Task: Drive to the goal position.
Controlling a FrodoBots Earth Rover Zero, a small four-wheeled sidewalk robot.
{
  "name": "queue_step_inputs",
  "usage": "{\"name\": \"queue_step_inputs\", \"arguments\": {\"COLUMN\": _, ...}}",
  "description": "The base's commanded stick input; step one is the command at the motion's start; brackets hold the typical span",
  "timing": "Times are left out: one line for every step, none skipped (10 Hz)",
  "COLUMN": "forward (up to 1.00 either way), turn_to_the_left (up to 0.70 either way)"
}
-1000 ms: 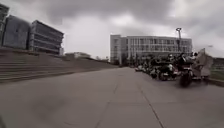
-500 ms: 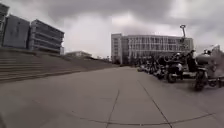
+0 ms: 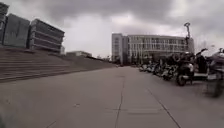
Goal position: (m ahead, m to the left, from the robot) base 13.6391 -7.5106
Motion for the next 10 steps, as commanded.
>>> {"name": "queue_step_inputs", "arguments": {"forward": 1.0, "turn_to_the_left": 0.0}}
{"name": "queue_step_inputs", "arguments": {"forward": 1.0, "turn_to_the_left": 0.0}}
{"name": "queue_step_inputs", "arguments": {"forward": 1.0, "turn_to_the_left": 0.0}}
{"name": "queue_step_inputs", "arguments": {"forward": 1.0, "turn_to_the_left": 0.0}}
{"name": "queue_step_inputs", "arguments": {"forward": 1.0, "turn_to_the_left": 0.0}}
{"name": "queue_step_inputs", "arguments": {"forward": 0.95, "turn_to_the_left": 0.0}}
{"name": "queue_step_inputs", "arguments": {"forward": 0.89, "turn_to_the_left": 0.0}}
{"name": "queue_step_inputs", "arguments": {"forward": 0.85, "turn_to_the_left": 0.0}}
{"name": "queue_step_inputs", "arguments": {"forward": 0.85, "turn_to_the_left": 0.0}}
{"name": "queue_step_inputs", "arguments": {"forward": 0.83, "turn_to_the_left": 0.0}}
